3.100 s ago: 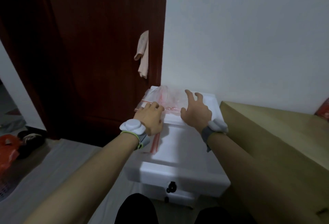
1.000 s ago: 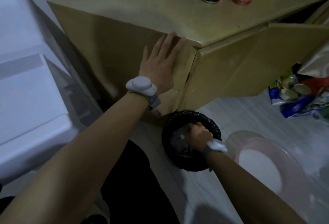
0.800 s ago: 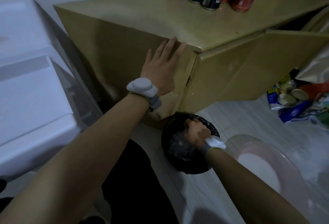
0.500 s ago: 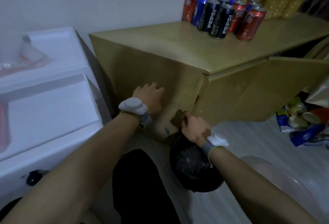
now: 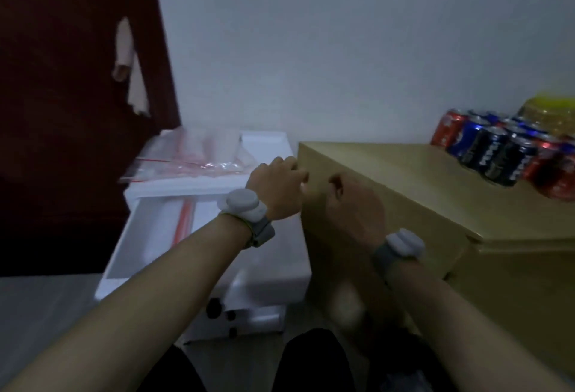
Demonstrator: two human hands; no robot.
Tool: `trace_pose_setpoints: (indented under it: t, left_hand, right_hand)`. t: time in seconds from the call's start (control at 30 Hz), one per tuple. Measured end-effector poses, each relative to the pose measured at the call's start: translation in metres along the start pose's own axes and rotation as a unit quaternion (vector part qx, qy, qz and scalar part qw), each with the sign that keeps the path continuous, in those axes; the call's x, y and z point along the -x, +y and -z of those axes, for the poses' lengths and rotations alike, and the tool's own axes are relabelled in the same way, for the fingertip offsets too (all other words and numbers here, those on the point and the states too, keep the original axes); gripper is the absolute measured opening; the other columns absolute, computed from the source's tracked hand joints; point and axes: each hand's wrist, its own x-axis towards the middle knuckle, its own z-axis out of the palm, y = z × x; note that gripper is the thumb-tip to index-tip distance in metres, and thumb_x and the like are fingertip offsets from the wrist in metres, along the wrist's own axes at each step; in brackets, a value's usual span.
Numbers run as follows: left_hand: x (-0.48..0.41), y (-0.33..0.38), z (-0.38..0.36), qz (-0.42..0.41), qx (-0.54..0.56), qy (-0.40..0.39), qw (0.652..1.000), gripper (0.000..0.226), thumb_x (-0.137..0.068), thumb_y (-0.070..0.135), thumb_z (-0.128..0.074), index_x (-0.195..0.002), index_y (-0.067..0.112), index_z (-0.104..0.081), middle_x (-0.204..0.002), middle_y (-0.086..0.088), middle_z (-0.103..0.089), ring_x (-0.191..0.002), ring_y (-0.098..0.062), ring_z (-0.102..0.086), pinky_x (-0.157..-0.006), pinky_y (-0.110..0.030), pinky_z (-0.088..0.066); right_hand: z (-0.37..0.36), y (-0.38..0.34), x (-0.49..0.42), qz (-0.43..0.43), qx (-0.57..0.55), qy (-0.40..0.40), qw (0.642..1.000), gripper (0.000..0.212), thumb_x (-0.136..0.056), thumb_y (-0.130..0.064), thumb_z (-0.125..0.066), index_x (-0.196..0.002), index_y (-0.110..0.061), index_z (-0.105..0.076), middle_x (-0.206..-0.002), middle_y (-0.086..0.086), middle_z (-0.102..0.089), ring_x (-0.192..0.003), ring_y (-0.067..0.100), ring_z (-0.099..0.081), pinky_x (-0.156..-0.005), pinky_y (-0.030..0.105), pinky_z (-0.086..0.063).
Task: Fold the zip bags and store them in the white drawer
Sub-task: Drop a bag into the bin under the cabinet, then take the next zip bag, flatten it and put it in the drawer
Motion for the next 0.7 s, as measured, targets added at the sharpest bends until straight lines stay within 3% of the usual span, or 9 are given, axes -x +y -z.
trace_pose_setpoints:
  t: [0.1,0.27,0.43,0.53,0.7]
  left_hand:
    - [0.018,-0.044,0.004,0.049,0.005,0.005,0.999,0.036,-0.092,0.025,-0.049,-0.128,0.026,-0.054,-0.13,-0.001,-0.051,-0.111,-0.025,-0.051,-0.079,-0.033,-0.037]
    - [0.047,-0.098,0.011,0.122,-0.021,-0.001,0.992,0.041,-0.09,0.022,-0.052,-0.13,0.02,-0.049,-0.136,-0.006,-0.046,-0.119,-0.03,-0.045,-0.085,-0.039,-0.039]
    - [0.056,-0.122,0.006,0.14,-0.036,-0.016,0.989,0.035,-0.092,0.021,-0.049,-0.127,0.018,-0.051,-0.128,-0.006,-0.051,-0.116,-0.03,-0.047,-0.085,-0.04,-0.041]
    - [0.056,-0.129,0.0,0.149,-0.046,-0.019,0.988,0.033,-0.092,0.022,-0.049,-0.124,0.015,-0.053,-0.124,-0.007,-0.053,-0.113,-0.031,-0.049,-0.084,-0.041,-0.042]
    - [0.045,-0.131,-0.011,0.135,-0.077,-0.01,0.988,0.03,-0.091,0.015,-0.053,-0.121,0.016,-0.056,-0.119,-0.008,-0.056,-0.107,-0.033,-0.052,-0.08,-0.042,-0.043]
  right_hand:
    - [-0.013,-0.039,-0.015,0.034,-0.028,-0.016,0.999,0.021,-0.096,-0.031,-0.044,-0.104,-0.022,-0.061,-0.1,0.0,-0.064,-0.089,0.021,-0.059,-0.08,0.041,-0.053]
    - [-0.043,-0.087,-0.022,0.131,-0.013,-0.037,0.991,0.027,-0.092,-0.024,-0.053,-0.113,-0.015,-0.066,-0.109,0.005,-0.066,-0.099,0.026,-0.058,-0.08,0.034,-0.05]
    - [-0.065,-0.111,-0.02,0.103,0.018,-0.075,0.992,0.028,-0.092,-0.03,-0.049,-0.112,-0.022,-0.065,-0.113,0.002,-0.059,-0.105,0.026,-0.055,-0.081,0.035,-0.048]
    - [-0.074,-0.113,-0.018,0.114,0.013,-0.072,0.991,0.021,-0.094,-0.028,-0.051,-0.11,-0.02,-0.062,-0.113,0.0,-0.056,-0.101,0.022,-0.054,-0.072,0.03,-0.04]
    - [-0.076,-0.104,-0.026,0.102,-0.04,-0.085,0.99,0.015,-0.091,-0.025,-0.056,-0.103,-0.022,-0.064,-0.109,-0.004,-0.057,-0.094,0.015,-0.051,-0.073,0.028,-0.04]
